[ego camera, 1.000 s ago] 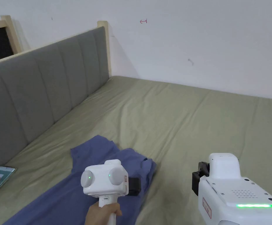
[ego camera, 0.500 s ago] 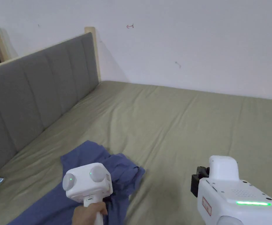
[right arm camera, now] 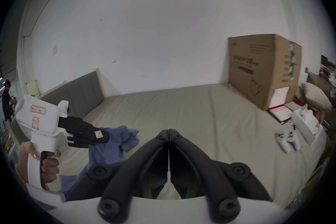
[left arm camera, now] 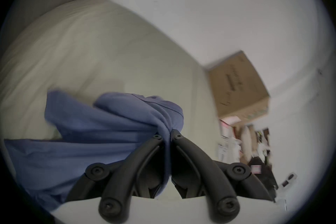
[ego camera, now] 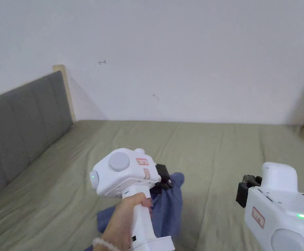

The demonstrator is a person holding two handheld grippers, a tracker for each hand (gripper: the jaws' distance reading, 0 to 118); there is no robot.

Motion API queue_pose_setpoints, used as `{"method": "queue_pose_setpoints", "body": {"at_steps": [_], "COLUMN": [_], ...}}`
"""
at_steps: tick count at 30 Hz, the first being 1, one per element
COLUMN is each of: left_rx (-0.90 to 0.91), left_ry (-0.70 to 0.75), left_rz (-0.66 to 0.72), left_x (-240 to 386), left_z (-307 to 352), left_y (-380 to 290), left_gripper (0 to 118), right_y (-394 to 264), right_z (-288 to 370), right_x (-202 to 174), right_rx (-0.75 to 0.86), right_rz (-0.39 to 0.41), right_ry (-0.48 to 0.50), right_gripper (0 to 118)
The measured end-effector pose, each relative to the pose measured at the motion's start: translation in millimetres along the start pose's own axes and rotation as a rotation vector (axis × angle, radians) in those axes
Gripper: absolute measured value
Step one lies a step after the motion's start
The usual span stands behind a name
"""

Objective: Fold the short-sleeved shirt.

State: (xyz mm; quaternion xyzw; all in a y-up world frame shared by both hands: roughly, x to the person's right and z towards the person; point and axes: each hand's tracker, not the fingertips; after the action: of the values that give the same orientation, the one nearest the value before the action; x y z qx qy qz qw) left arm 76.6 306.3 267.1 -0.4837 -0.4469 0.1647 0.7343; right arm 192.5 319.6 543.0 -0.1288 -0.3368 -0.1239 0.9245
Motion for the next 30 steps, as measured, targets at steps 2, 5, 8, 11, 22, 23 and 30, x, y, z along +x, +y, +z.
{"method": "queue_pose_setpoints", "body": {"at_steps": [2,5,8,11,22,23,30], "left_rx": [-0.021,-0.069,-0.201,-0.284,-0.487,-0.458,-0.324], "left_ry": [-0.068,-0.118,-0.176,-0.143,0.073,0.065,0.155], "left_rz": [-0.121,-0.272,-0.28,-0.384,-0.57,-0.597,-0.499], "left_x": [55,116,140,137,80,81,40], "left_z": [-13,-35,-60,-90,-136,-128,-76], "left_y": [-16,-59,-108,-165,-240,-233,-185], "left_gripper": [4,4,4,4,105,104,0], "right_y": [12,26,31,24,-28,-31,-43], "right_z": [16,42,62,75,66,65,46], "right_x": [27,72,114,145,165,163,133], "right_rx": [0.038,0.087,0.105,0.089,-0.071,-0.077,-0.137], "right_rz": [-0.02,-0.052,-0.065,-0.091,-0.112,-0.113,-0.06], "right_ry": [-0.067,-0.159,-0.252,-0.335,-0.358,-0.349,-0.261], "right_gripper": [1,1,1,1,1,1,1]}}
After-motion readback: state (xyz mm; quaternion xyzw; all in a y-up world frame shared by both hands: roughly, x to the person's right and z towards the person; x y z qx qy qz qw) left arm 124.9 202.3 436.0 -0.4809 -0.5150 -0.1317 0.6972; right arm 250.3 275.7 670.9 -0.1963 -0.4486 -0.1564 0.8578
